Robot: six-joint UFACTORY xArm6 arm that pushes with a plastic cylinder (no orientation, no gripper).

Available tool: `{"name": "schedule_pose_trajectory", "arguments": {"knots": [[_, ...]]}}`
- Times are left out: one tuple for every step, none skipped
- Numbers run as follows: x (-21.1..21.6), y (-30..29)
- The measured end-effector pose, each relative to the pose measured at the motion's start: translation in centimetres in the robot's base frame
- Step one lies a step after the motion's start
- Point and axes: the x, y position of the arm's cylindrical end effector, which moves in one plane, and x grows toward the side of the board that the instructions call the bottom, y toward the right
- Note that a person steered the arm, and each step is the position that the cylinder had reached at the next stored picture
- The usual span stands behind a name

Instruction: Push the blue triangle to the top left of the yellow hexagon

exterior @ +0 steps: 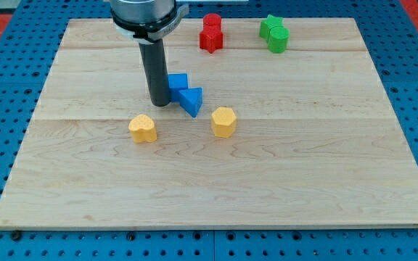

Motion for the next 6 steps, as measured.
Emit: {"name": "schedule_pose_trajectory", "arguments": {"knots": [[-1.8, 1.2], [-1.4, 1.6], [-1.4, -0.1], [-1.1, -1.6], [0.8, -1.4], [0.9, 1.9]]}}
